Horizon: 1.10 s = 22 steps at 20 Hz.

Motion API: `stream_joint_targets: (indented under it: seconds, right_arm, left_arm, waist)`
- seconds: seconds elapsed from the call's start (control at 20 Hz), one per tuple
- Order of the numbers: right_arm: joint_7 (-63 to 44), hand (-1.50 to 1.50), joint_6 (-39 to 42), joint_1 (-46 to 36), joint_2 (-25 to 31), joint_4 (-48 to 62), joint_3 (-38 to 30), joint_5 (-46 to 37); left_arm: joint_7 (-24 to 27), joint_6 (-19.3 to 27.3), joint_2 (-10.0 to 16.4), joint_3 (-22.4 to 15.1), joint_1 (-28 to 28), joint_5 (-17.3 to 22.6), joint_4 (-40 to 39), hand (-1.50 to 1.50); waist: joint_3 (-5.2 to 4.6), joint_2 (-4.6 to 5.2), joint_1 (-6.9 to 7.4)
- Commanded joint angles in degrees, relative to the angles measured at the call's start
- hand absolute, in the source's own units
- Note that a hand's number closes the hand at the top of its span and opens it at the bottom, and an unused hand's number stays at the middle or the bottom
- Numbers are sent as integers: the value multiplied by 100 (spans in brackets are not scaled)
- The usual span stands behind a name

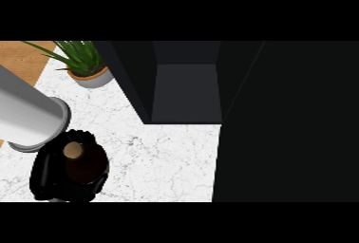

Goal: Pick up the wine, place it into the cabinet and close the cabinet

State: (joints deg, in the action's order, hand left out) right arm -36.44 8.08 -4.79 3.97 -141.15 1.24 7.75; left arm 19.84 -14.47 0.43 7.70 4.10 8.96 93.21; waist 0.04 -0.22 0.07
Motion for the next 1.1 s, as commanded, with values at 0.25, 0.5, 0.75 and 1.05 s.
stream_joint_targets:
  seconds: [0.25,0.5,0.75,1.05]
  right_arm:
    - [-94,-150,50,548,-140,-643,267,298]
    - [-589,-150,-252,-151,-66,-670,58,352]
    - [-376,-150,-102,72,-95,-586,167,324]
    - [-218,-150,144,303,-22,-617,-182,738]
  left_arm:
    - [-1389,1113,-42,-1269,-71,-229,1405,150]
    - [-1833,1609,-42,-1833,-606,-36,1388,150]
    - [-1871,2847,-43,-2982,-949,-185,1419,150]
    - [-2301,4155,-43,-3682,-1961,-140,1005,150]
  waist:
    - [-1,7,-33]
    - [-5,8,-37]
    - [-3,10,-54]
    - [-2,11,-103]
